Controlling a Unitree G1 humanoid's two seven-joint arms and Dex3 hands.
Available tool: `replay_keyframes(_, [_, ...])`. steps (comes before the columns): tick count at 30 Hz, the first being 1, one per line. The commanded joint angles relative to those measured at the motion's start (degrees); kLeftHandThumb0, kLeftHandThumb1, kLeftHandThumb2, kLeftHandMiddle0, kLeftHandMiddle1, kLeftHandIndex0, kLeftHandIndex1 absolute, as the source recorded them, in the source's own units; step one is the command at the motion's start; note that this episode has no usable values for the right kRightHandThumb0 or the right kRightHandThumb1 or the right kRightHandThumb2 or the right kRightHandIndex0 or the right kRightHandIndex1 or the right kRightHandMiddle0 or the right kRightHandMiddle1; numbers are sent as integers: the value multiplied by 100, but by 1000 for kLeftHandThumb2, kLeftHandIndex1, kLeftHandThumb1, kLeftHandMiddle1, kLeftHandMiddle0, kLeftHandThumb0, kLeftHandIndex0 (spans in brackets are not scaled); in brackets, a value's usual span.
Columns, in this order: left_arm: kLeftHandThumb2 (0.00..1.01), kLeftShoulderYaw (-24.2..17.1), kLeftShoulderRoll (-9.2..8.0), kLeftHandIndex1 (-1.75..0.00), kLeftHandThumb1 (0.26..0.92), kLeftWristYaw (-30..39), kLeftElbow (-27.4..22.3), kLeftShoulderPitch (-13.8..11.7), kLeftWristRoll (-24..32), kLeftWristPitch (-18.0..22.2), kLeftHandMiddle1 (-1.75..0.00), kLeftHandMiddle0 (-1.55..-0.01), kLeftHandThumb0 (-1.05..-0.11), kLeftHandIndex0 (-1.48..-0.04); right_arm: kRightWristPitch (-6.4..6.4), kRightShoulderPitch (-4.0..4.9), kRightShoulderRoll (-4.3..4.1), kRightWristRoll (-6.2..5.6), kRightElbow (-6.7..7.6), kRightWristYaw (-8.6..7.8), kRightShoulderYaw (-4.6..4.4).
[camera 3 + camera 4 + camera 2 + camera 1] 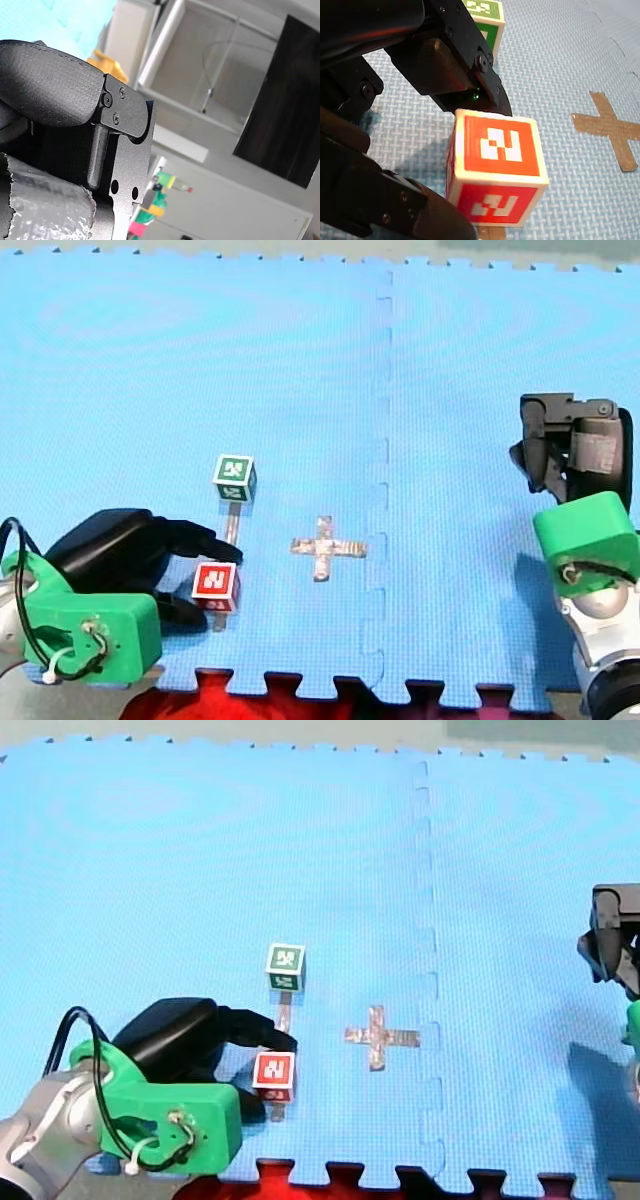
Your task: Stack cube left
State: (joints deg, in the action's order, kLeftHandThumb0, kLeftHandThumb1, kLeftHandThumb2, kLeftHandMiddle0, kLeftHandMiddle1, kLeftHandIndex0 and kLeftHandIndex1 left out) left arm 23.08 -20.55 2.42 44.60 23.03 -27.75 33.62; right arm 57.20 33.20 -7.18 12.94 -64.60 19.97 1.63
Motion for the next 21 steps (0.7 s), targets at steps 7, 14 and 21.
replay_keyframes(7, [9, 26, 46, -86, 750, 111, 293, -66, 19, 175, -1746, -925, -414, -1288, 31, -45, -12, -11, -2, 28, 10])
replay_keyframes(14, [6, -13, 95, -71, 751, 4, 415, -68, 13, 230, -1746, -904, -425, -1284, 37, -88, -13, -3, -20, 44, 8])
replay_keyframes(21, [4, -71, 134, -60, 750, -96, 683, -16, 70, 361, -1746, -886, -433, -1280, -25, -89, -26, 99, -60, 183, -37])
